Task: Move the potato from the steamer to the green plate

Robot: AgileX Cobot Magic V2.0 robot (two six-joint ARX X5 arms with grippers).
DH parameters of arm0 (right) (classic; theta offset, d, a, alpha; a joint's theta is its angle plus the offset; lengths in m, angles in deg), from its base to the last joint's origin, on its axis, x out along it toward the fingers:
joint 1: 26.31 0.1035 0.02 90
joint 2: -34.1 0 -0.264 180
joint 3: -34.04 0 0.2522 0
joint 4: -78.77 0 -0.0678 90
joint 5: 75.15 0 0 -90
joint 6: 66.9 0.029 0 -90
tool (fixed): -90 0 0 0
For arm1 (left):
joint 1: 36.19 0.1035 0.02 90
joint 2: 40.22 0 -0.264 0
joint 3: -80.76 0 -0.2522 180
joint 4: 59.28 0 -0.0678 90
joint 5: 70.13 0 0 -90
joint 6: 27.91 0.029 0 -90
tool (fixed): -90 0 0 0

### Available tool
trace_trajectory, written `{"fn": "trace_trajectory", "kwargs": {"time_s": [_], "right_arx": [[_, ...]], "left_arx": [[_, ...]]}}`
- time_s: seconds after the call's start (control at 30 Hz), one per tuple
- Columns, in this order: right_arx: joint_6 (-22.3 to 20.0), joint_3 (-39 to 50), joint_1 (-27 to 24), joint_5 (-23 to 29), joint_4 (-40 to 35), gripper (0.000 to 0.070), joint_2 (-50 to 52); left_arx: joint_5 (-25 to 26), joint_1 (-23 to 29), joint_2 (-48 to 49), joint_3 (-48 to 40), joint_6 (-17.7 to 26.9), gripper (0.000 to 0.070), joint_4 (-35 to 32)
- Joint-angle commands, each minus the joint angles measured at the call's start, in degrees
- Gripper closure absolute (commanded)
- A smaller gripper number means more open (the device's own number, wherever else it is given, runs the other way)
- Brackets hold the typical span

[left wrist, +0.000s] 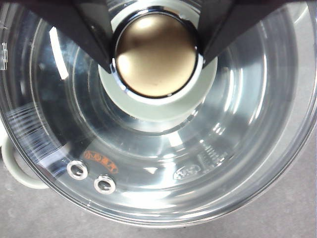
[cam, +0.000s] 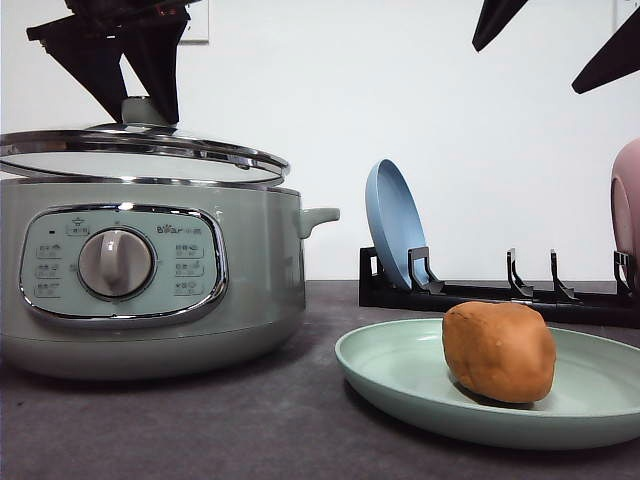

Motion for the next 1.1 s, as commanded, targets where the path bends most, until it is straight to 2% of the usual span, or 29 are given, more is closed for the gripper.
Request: {"fn": "trace_trajectory", "kwargs": {"time_s": [0.0, 1.07], "right_arx": [[-0.5, -0.9, 0.3, 0.2, -0.3, 0.0087, -0.3], [-0.3, -0.9, 0.3, 0.2, -0.3, 0.0088, -0.3]], "left_arx": [[-0.1, -0.3, -0.1, 1.6, 0.7, 0.0699, -1.6], [-0.1, -0.9, -2.6, 1.5, 0.7, 0.0699, -1.0]]}}
